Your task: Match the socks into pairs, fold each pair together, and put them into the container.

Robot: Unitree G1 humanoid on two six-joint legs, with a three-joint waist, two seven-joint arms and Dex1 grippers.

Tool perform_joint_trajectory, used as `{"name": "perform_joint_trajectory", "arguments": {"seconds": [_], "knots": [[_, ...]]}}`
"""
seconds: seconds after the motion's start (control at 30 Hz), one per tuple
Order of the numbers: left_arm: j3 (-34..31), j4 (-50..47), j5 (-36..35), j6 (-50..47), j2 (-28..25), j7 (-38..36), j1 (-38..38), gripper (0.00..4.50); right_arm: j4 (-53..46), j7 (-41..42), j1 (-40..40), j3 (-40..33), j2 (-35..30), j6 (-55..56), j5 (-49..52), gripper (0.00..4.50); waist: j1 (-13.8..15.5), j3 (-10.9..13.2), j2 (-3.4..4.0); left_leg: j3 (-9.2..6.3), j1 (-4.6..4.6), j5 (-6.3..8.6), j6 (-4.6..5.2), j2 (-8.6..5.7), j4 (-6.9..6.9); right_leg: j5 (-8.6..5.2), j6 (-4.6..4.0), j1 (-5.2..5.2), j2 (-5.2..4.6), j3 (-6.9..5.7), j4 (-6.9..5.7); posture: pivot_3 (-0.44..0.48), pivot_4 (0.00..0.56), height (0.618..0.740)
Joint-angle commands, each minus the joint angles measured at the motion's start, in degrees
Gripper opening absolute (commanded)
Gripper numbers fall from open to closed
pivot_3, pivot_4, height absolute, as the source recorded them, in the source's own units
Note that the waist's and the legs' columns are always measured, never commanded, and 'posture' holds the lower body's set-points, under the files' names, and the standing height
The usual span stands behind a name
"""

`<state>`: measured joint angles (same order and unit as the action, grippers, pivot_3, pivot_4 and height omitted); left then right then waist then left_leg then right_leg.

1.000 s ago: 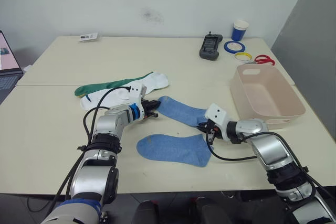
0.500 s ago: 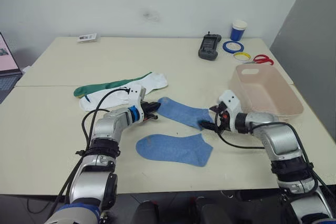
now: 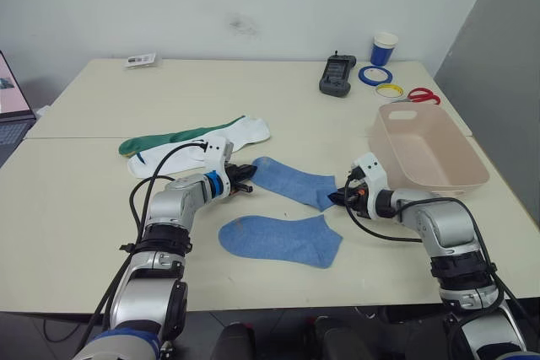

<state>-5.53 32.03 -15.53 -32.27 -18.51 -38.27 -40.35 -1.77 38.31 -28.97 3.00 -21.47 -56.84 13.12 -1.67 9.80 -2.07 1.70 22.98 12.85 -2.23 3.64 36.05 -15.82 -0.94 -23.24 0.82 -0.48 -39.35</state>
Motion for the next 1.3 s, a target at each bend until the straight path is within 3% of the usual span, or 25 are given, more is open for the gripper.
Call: {"name": "perform_joint_trajectory", "arguments": {"seconds": [0.03,0.23,0.37,0.53,0.7,0.97,1.13,1.3], "knots": [[-0.47,-1.8,-0.78,0.52,-0.36,-0.42,-0.58,0.0,-0.76,-1.62,-0.7,-2.47,0.58,-0.05,2.06,0.03,0.0,0.0,0.0,0.0,0.0,0.0,0.0,0.0,0.0,0.0,0.0,0.0,0.0,0.0,0.0,0.0,0.15,0.74],[-0.73,-6.88,-2.41,-0.61,-0.92,-1.94,0.45,0.0,-1.6,-0.18,-2.7,-4.59,-0.13,-2.36,6.26,0.03,-0.03,0.0,0.0,0.0,0.02,0.0,0.0,0.0,0.0,0.0,0.0,0.0,0.0,0.0,0.01,0.0,0.15,0.74],[-1.72,-15.11,-4.7,-4.2,-3.14,-2.47,2.6,0.0,-5.15,3.22,-5.36,-7.6,-1.98,-10.87,14.01,0.03,-0.1,0.01,0.01,-0.01,0.01,0.0,0.0,0.03,-0.01,0.0,0.0,-0.02,0.0,0.01,0.0,0.0,0.15,0.74],[-4.44,-29.47,-11.32,-15.13,-7.55,-3.0,7.69,0.0,-9.59,4.99,-7.94,-12.88,-4.48,-23.17,23.89,0.03,-0.1,0.01,0.01,-0.05,0.01,0.0,0.0,0.08,-0.03,0.0,0.0,-0.02,-0.07,0.01,0.01,0.0,0.15,0.74],[-10.22,-44.38,-19.77,-26.88,-9.42,0.99,14.78,0.0,-16.5,6.96,-5.63,-15.56,-7.97,-31.35,32.14,0.03,-0.04,0.01,0.01,-0.06,0.02,0.0,0.0,0.06,-0.03,0.0,0.0,0.0,-0.15,0.02,0.04,0.0,0.15,0.74],[-19.78,-63.44,-31.53,-35.99,-4.34,11.07,29.75,0.0,-23.79,7.22,2.11,-15.81,-11.96,-32.3,38.44,0.03,-0.07,0.02,-0.01,-0.06,0.02,0.01,0.01,0.06,-0.05,-0.01,0.01,0.05,-0.15,0.03,0.27,0.0,0.15,0.74],[-19.24,-70.6,-33.35,-32.57,-2.31,13.23,40.71,0.0,-23.63,6.94,4.45,-12.83,-13.08,-28.34,38.04,0.03,-0.13,0.03,-0.02,-0.08,-0.01,0.01,0.02,0.05,-0.05,-0.01,0.01,0.05,-0.11,0.07,0.27,0.0,0.15,0.74],[-17.94,-71.47,-32.49,-27.36,0.65,15.32,46.93,0.0,-21.35,7.98,5.41,-7.85,-15.23,-22.65,35.91,0.03,-0.01,0.04,-0.03,-0.07,0.01,0.02,0.03,0.02,-0.05,-0.01,0.01,0.05,-0.08,0.07,0.32,0.0,0.15,0.74]]}}
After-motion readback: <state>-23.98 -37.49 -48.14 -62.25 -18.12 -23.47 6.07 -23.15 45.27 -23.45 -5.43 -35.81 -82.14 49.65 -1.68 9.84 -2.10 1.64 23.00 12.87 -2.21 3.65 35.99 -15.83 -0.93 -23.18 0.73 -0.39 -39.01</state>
